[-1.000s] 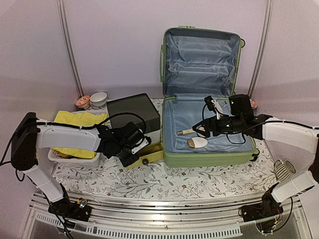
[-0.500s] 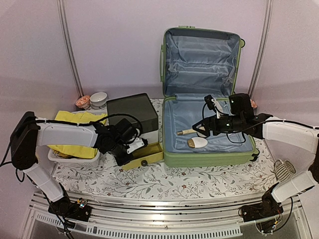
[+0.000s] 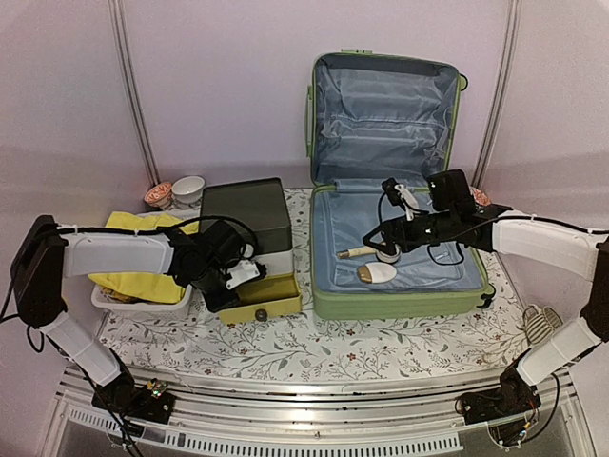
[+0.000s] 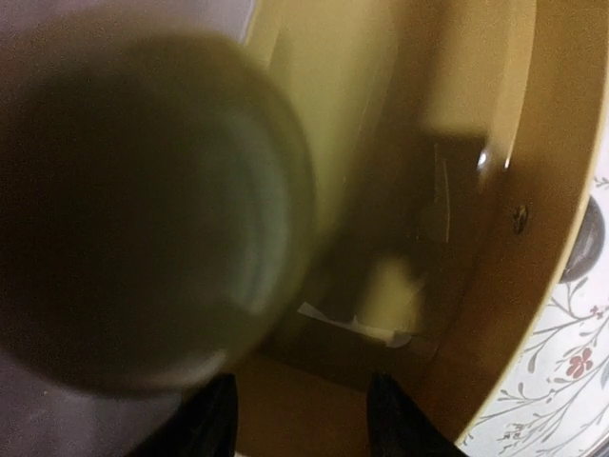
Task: Open, take out, and arrange the luggage
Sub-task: Open the drawer of the storage box.
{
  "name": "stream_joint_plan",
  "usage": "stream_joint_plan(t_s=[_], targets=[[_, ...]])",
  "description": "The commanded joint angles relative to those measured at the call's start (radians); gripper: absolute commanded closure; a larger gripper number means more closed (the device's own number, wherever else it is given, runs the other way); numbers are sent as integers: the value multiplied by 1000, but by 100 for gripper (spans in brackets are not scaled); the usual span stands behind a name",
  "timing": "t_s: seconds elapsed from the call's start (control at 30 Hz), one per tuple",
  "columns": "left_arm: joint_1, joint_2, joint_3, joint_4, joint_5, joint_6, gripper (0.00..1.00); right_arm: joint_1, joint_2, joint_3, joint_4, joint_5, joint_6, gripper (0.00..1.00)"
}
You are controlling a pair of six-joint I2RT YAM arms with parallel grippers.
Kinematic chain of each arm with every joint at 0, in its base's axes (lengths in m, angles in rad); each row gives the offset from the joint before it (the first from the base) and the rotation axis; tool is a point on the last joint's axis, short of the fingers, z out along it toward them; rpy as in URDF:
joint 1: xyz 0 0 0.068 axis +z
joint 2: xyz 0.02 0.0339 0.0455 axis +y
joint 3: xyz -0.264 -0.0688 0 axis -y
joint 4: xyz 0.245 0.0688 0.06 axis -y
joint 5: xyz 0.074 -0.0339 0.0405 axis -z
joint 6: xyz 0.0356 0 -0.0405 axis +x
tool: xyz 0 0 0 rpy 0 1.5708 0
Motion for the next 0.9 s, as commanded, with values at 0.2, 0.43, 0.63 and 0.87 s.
stream_joint_plan(t_s=[0.2,0.43,0.63,0.87], targets=[[0,-93,52,11,69,22,46,19,158,228,-168,53,-254,24],[-110,-204,42,-11,60,-65,28,87,238,314,-332,158,-633,19],[-217,-309,55,-16,61,-182,2,86,314,432,-442,290,-766,18],[-278,-395,16,-34,121,-263,2,86,328,473,-453,287,-523,17]])
